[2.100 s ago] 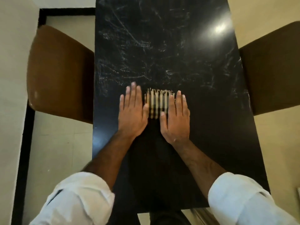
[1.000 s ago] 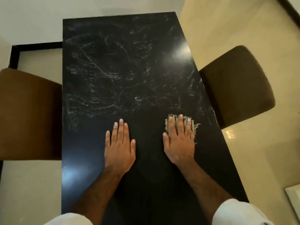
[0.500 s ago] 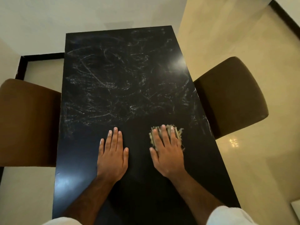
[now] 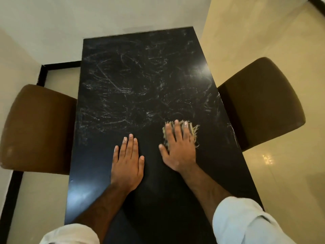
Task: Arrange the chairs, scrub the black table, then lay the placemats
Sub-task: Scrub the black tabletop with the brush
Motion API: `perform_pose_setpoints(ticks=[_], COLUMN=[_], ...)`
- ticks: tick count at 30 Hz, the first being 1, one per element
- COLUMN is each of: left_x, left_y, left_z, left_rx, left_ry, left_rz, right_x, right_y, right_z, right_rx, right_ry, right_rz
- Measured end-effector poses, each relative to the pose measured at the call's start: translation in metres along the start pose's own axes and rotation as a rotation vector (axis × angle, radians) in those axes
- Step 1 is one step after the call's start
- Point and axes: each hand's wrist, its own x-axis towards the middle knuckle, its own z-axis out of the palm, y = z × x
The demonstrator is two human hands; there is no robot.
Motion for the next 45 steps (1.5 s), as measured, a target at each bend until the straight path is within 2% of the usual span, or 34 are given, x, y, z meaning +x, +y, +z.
perform_pose_setpoints(ticks=[3, 8, 11, 14, 16, 18, 19, 20, 21, 26, 30, 35, 38, 42, 45], left_x=[0.002, -0.012, -0.046, -0.083, -0.102, -0.134, -0.151, -0.165, -0.179, -0.250, -0.315, -0.388, -0.418, -0.428, -0.413], left_y=[-0.004, -0.010, -0.016, -0.036, -0.056, -0.067, -0.068, -0.077, -0.085, -0.162, -0.237, -0.331, -0.378, -0.430, -0.461], left_z=[-0.012, -0.056, -0.088, -0.102, -0.092, -0.112, -0.135, -0.143, -0.152, -0.158, -0.154, -0.144, -0.148, -0.159, -0.168], left_rx=[-0.053, -0.073, -0.067, 0.000, 0.071, 0.061, -0.041, -0.043, -0.064, -0.069, -0.089, -0.142, -0.095, -0.081, -0.110], left_ry=[-0.110, -0.274, -0.267, -0.177, -0.083, -0.098, -0.121, -0.042, -0.058, 0.038, 0.103, 0.120, 0.112, 0.136, 0.155], left_rz=[0.008, 0.024, 0.003, 0.036, -0.004, -0.032, -0.050, -0.082, -0.113, -0.208, -0.248, -0.307, -0.322, -0.325, -0.325], right_x=[-0.033, -0.047, -0.056, -0.068, -0.084, -0.108, -0.119, -0.135, -0.149, -0.206, -0.238, -0.278, -0.296, -0.295, -0.274], right_y=[-0.006, -0.002, -0.019, -0.051, -0.078, -0.106, -0.119, -0.134, -0.150, -0.251, -0.340, -0.444, -0.496, -0.551, -0.584], right_z=[0.008, -0.021, -0.055, -0.093, -0.115, -0.122, -0.122, -0.123, -0.124, -0.129, -0.112, -0.082, -0.067, -0.054, -0.045], right_rx=[0.031, 0.093, 0.119, 0.116, 0.140, 0.173, 0.179, 0.171, 0.150, 0.069, -0.013, -0.080, -0.067, -0.047, 0.092], right_ry=[-0.071, -0.163, -0.215, -0.311, -0.353, -0.317, -0.292, -0.275, -0.253, -0.045, -0.025, 0.000, 0.049, 0.066, 0.062], right_rz=[-0.140, -0.149, -0.099, -0.063, -0.035, -0.060, -0.083, -0.110, -0.152, -0.372, -0.488, -0.543, -0.561, -0.568, -0.530])
